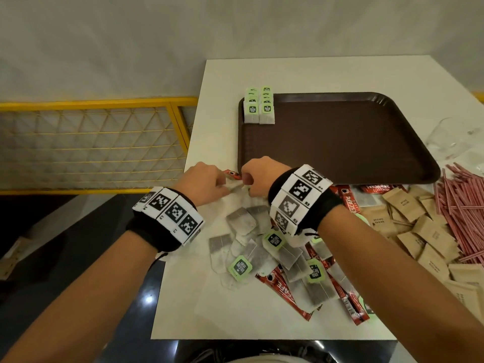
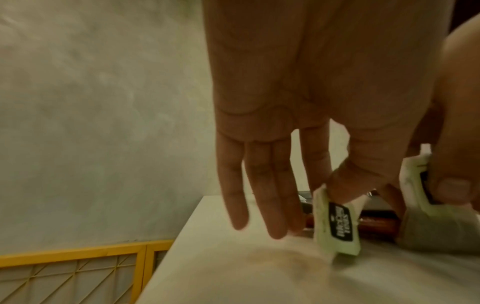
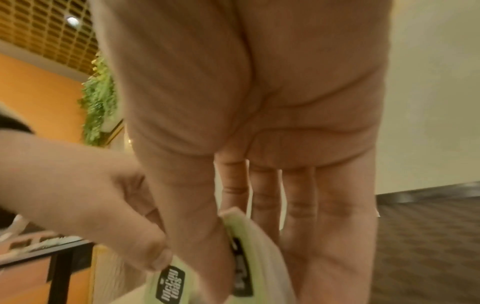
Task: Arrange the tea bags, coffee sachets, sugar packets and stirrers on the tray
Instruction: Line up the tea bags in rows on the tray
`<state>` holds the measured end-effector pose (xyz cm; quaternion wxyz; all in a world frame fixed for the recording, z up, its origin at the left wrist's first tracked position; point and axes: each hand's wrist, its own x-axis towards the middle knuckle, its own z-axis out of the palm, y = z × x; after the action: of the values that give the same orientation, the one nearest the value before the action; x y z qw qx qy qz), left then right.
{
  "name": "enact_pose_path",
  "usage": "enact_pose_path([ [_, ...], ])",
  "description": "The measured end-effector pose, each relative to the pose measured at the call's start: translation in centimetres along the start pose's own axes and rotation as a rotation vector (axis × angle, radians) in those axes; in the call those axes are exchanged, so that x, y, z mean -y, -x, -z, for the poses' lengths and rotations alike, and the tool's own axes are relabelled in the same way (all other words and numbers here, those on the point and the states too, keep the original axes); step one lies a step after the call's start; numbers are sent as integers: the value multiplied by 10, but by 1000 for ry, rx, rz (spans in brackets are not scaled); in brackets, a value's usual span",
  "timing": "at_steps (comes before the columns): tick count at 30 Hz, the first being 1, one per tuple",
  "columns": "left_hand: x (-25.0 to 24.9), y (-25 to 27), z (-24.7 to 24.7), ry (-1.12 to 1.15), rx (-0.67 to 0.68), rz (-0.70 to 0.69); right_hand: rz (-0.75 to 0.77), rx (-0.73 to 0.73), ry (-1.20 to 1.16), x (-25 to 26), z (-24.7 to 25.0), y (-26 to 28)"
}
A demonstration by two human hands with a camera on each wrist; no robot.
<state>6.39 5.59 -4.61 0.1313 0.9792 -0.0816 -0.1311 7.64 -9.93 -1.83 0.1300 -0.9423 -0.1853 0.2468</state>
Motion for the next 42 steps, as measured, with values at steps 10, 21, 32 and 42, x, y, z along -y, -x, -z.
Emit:
enact_pose_path([
  [10,3,-24,40,725,-45,90,-94,-8,-695,-35,43,-17],
  [21,-7,-138,59,548,111,8,-313,-196,-852,-72,77,-77],
  [32,-5,-211,55,305,-68,-64,-385,-320,-825,-100,92,-137],
  [42,-12,-229,49,261,-154,-64,-398,-340,-756,-111,84,-166],
])
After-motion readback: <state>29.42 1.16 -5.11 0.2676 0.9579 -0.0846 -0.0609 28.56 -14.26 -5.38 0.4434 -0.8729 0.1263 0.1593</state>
